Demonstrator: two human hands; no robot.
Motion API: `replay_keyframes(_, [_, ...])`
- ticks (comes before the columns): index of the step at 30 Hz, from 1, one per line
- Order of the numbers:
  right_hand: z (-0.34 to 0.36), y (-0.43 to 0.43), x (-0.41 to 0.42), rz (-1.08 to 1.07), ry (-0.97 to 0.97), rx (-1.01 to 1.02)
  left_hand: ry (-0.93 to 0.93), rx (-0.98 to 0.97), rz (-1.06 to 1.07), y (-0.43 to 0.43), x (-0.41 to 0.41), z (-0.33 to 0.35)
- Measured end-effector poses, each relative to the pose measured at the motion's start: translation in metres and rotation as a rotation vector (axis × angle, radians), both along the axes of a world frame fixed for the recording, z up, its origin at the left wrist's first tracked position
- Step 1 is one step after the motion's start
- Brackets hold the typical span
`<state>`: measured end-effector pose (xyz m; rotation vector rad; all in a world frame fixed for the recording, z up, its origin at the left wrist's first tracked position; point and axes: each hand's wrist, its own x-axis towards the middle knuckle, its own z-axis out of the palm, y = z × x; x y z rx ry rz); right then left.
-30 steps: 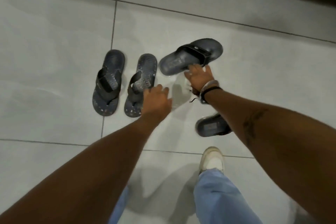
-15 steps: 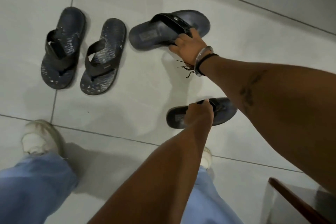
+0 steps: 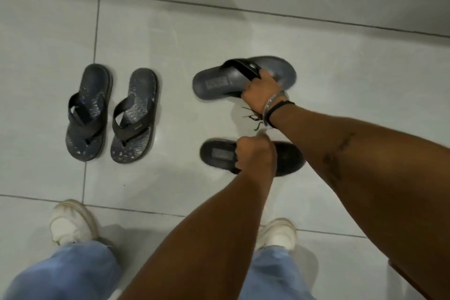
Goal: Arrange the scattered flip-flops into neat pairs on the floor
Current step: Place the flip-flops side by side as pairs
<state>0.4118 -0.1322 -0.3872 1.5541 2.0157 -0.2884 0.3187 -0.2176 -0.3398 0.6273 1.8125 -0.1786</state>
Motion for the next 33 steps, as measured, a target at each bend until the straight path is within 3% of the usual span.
replay_keyframes(4, [0.003, -0.018, 0.013, -0.311, 0.069, -0.009, 0.228, 0.319, -0.499, 0.016, -0.019, -0.008])
replay_keyframes(6, [0.006, -0.026, 0.014, -0.503, 0.102, -0.01, 0.241, 0.45, -0.726, 0.026, -0.021, -0.01])
replay_keyframes(15, [0.008, -0.055, -0.006, -1.192, 0.29, -0.03, 0.209, 0.635, -1.401, 0.068, 0.003, -0.034])
replay_keyframes(21, [0.006, -0.066, -0.019, -1.313, 0.345, -0.1, 0.126, 0.664, -1.45, 0.064, -0.013, -0.042])
replay_keyframes(27, [0.025, -0.079, -0.038, -1.22, 0.298, -0.026, -0.007, 0.692, -1.385, 0.067, -0.036, -0.026])
replay_keyframes(29, [0.034, -0.083, -0.047, -1.164, 0.264, 0.08, 0.04, 0.761, -1.307, 0.072, -0.052, -0.016])
replay_keyframes(33, [0.048, -0.065, -0.085, -0.925, 0.31, 0.138, 0.323, 0.902, -1.223, 0.113, -0.113, -0.001])
